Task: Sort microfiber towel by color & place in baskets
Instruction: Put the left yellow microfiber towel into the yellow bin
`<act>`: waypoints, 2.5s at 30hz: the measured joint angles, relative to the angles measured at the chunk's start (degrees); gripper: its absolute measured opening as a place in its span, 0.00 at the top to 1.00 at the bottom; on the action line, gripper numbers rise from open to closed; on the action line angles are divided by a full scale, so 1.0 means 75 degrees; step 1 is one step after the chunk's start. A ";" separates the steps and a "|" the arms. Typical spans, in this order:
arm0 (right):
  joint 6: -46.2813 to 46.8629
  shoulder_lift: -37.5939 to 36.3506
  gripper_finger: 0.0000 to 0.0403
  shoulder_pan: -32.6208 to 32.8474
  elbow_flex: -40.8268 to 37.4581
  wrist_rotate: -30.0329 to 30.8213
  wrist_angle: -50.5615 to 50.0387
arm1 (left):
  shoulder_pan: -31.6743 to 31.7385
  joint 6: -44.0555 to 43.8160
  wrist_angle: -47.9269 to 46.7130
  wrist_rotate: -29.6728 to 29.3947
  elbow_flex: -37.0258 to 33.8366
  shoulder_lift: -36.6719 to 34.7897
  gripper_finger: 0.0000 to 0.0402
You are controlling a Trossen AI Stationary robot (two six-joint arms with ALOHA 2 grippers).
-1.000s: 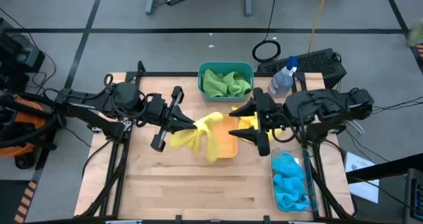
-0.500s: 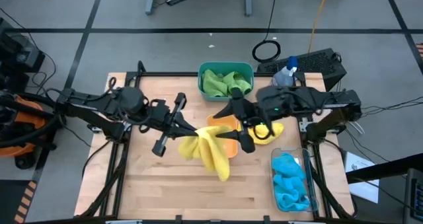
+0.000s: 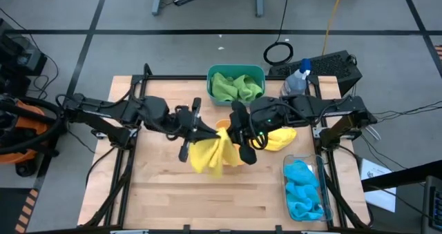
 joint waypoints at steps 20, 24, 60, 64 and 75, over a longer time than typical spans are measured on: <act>0.2041 -0.0221 1.00 0.0137 0.1059 0.3531 -0.3363 | 0.0174 -0.2640 -0.2765 -0.2105 -0.0003 -0.0140 0.85; 0.2295 -0.0081 1.00 0.0140 0.1052 0.3702 -0.3553 | 0.0285 -0.2856 -0.2619 -0.2149 -0.0003 -0.0140 0.85; 0.3595 0.0092 1.00 0.0629 0.1052 0.3109 -0.2831 | -0.0916 -0.2806 -0.1647 -0.4864 -0.0003 0.1108 0.58; 0.3208 0.0011 1.00 0.0526 0.1058 0.2739 -0.2827 | -0.0665 -0.2391 -0.1494 -0.4896 -0.0003 0.0999 0.90; 0.2337 0.0063 1.00 0.0303 0.1058 0.2282 -0.2889 | 0.0110 -0.1001 -0.0105 -0.4207 -0.0006 0.0020 0.99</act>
